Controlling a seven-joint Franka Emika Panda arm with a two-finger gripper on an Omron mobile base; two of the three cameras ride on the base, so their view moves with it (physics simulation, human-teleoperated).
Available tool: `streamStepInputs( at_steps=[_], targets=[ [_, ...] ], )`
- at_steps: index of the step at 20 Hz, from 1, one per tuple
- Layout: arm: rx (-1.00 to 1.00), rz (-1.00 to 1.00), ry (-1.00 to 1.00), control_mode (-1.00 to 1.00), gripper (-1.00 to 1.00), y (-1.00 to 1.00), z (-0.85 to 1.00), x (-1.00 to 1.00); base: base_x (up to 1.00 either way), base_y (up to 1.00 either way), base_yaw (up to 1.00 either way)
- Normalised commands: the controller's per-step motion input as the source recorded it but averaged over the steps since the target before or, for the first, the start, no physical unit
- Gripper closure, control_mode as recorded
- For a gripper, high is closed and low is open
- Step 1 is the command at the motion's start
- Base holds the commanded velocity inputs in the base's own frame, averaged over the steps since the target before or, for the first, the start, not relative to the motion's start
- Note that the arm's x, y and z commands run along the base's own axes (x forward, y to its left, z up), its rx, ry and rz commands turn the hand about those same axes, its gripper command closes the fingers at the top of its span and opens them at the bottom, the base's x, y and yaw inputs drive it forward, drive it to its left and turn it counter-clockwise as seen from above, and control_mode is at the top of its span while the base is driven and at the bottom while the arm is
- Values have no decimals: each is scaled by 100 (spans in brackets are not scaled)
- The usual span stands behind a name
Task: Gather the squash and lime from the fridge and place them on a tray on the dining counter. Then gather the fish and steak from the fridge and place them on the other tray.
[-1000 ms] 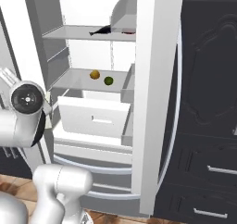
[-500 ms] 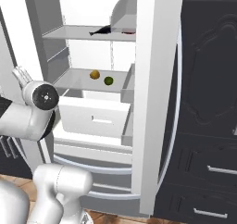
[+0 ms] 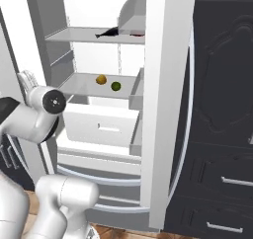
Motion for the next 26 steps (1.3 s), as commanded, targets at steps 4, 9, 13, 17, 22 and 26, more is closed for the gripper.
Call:
streamStepInputs(
  at_steps=[4,9,13,17,22,26],
  targets=[
    [6,4,10,-100,-100,24,-19,38,0,0,0],
    [5,6,8,-100,-100,32,-23,40,0,0,0],
    [6,7,5,-100,-100,41,-21,30,0,0,0],
    [3,11,1,-100,-100,51,-20,0,0,0,0],
    [1,11,0,-100,-100,68,-25,0,0,0,0],
    [0,5,0,-100,-100,81,-33,0,0,0,0]
  ],
)
